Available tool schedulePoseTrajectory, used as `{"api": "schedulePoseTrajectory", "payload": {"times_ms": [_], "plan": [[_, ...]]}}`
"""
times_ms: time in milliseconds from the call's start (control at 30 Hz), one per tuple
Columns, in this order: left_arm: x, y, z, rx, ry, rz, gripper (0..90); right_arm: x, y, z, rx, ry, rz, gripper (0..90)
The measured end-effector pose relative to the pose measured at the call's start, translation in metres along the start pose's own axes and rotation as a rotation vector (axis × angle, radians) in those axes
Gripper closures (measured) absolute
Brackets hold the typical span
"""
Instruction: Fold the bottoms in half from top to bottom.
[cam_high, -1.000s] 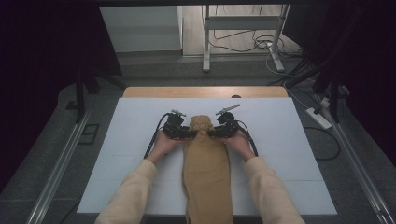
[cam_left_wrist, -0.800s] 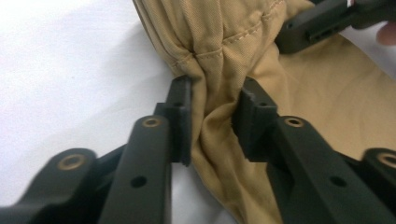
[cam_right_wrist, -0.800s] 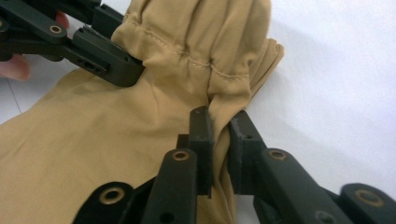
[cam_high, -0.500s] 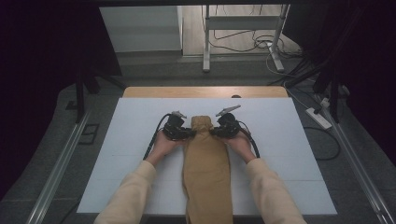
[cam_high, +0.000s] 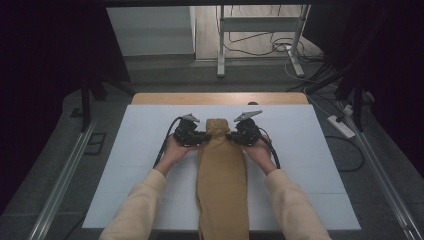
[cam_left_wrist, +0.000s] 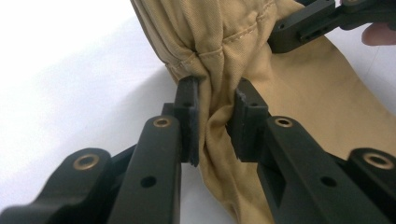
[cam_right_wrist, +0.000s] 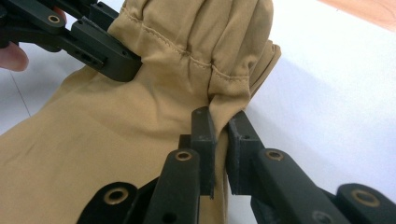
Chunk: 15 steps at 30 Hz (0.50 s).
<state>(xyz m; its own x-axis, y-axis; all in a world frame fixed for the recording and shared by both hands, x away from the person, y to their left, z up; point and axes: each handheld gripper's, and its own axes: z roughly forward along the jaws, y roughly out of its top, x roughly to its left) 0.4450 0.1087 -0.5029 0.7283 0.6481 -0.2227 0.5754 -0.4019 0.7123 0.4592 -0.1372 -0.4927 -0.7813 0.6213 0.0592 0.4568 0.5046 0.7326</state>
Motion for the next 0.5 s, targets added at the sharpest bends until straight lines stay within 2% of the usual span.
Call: {"api": "schedulePoseTrajectory", "payload": {"times_ms": [300,500], "plan": [[-0.002,0.007,-0.003,-0.007,0.005,0.015,74.6,-0.001,0.002,-0.006,-0.019,-0.008,-0.005,82.7],[-0.003,0.019,-0.009,-0.013,0.006,0.033,74.7,-0.002,0.008,-0.012,-0.037,-0.025,-0.009,82.9]]}}
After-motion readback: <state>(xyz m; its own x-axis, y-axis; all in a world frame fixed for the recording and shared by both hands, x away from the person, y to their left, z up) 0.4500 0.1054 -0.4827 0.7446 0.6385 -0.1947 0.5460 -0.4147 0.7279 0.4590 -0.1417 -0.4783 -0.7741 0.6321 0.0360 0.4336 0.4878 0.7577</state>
